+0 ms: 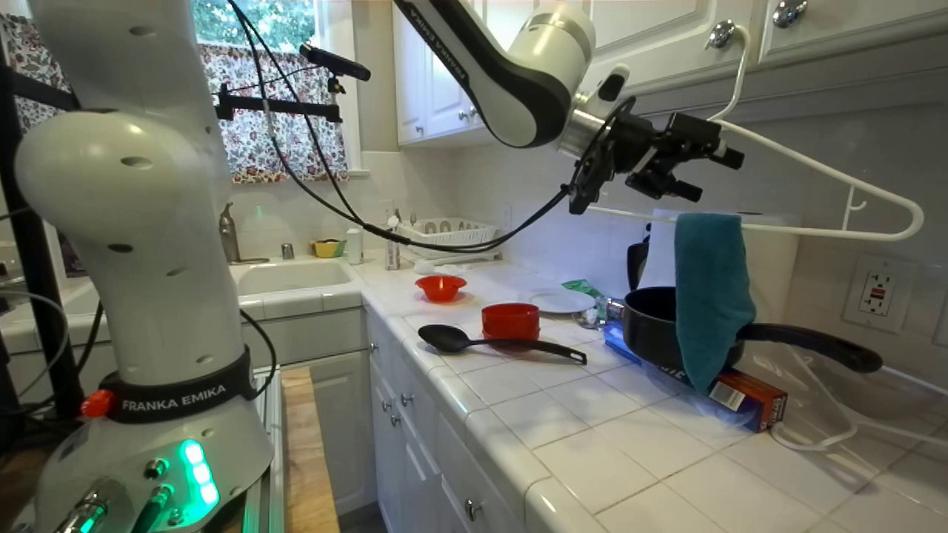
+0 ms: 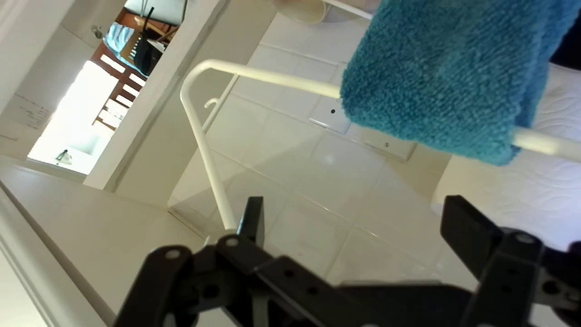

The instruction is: Hang the blue towel on the white hanger.

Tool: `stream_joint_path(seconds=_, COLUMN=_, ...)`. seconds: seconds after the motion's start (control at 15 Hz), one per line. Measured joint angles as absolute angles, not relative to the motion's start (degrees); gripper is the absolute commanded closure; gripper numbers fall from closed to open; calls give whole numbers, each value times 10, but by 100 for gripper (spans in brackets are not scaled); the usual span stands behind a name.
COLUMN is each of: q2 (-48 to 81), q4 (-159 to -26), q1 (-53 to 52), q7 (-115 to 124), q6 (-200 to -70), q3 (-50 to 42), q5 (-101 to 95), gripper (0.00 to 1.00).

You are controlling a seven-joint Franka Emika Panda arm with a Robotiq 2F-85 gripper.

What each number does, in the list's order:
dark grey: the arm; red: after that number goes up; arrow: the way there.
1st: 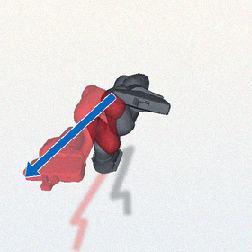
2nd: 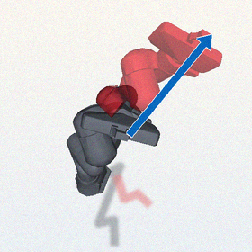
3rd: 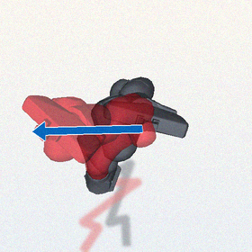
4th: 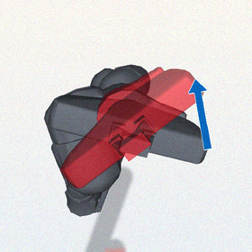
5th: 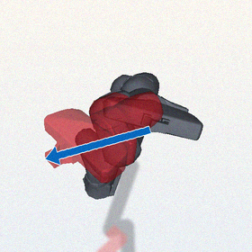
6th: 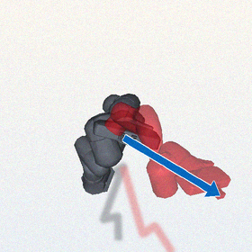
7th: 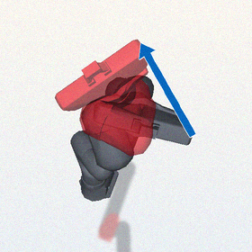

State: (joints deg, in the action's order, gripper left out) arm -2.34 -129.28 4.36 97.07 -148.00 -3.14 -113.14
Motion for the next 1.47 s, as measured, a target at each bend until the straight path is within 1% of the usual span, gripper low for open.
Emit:
stream_joint_path(seconds=0.33, q2=-43, q4=-1331, q1=44, q7=933, q6=-1518, q3=-49, q5=-1100, gripper=0)
stream_joint_path(seconds=0.8, q2=-53, q4=-1360, q1=60, q7=905, q6=-1641, q3=-82, q5=-1116, gripper=0)
stream_joint_path(seconds=1.2, q2=-34, q4=-1369, q1=68, q7=873, q6=-1648, q3=-98, q5=-1135, gripper=0)
stream_joint_path(seconds=1.47, q2=3, q4=-1349, q1=67, q7=872, q6=-1649, q3=-99, q5=-1146, gripper=0)
